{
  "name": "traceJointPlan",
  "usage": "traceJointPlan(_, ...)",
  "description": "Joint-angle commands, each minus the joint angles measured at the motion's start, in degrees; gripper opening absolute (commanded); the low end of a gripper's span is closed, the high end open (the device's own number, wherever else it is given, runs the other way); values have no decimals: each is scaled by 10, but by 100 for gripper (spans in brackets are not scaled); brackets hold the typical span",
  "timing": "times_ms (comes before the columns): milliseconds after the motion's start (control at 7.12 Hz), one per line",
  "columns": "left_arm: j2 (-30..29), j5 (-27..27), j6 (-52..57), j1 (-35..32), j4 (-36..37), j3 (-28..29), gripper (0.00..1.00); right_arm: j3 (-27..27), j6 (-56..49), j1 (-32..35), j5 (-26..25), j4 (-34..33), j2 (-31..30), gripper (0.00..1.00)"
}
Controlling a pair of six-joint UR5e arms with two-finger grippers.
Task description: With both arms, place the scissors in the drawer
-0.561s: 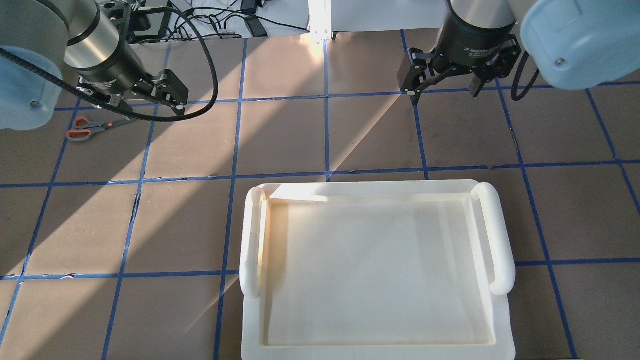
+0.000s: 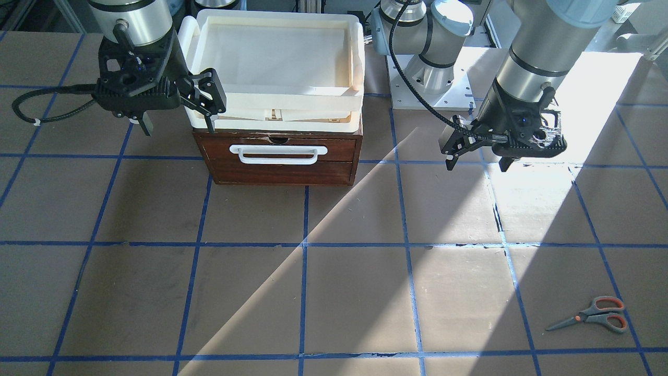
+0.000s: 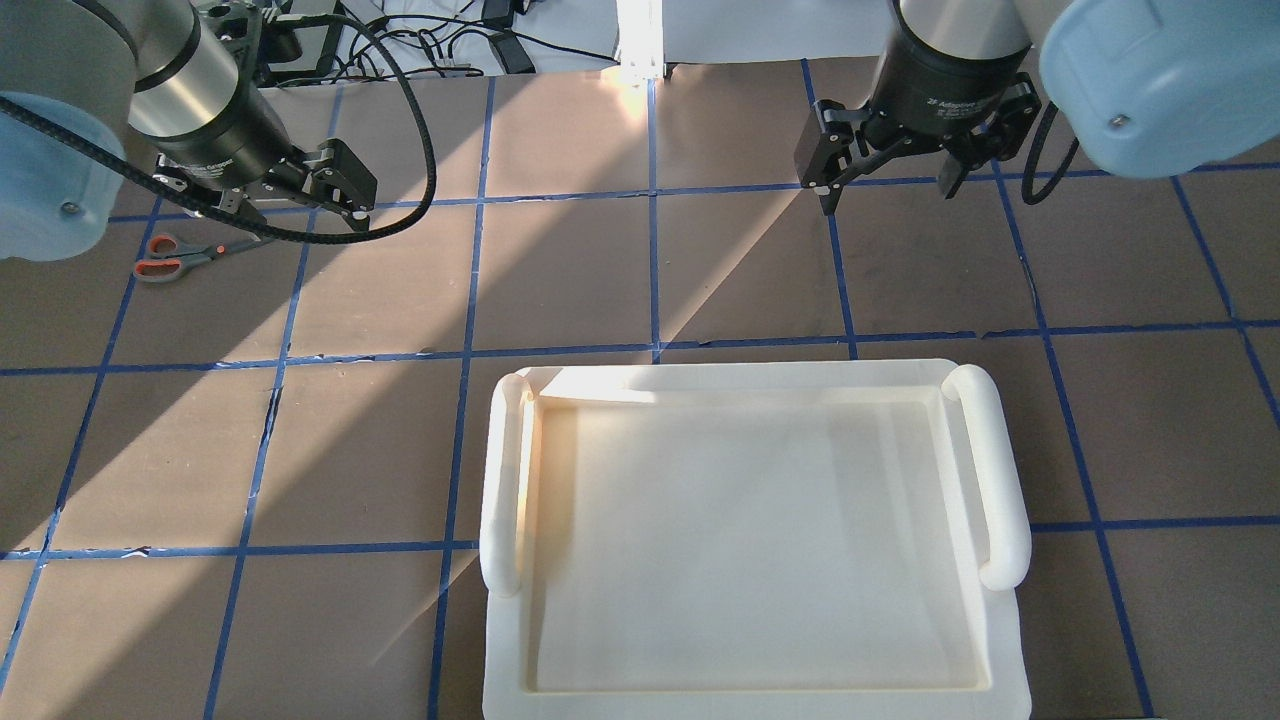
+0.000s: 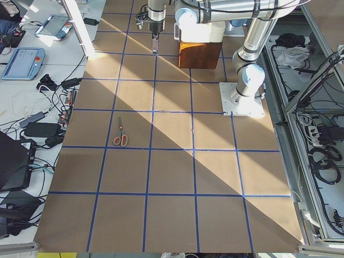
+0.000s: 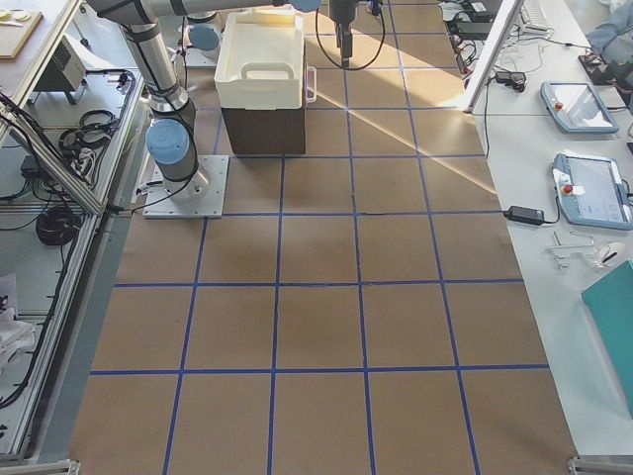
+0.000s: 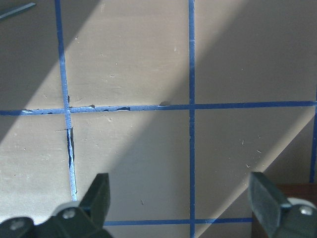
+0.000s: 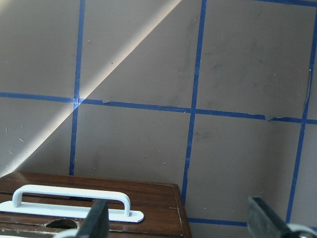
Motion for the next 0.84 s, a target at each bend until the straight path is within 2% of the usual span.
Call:
traceJointPlan(0,0,0,33,5,0,1,100,-4,-170,14,12,-5,44,100)
traceJointPlan(140,-1,1,45,11,3,2,100,-3,-244,26,32,-6,61,100)
traceJointPlan(281,-1,-3,56,29,3,2,100,-2,-348,36,27,-5,76,100)
traceJointPlan(702,-19,-8,203,84,3,10,100,3,-648,75,27,-7,140,100)
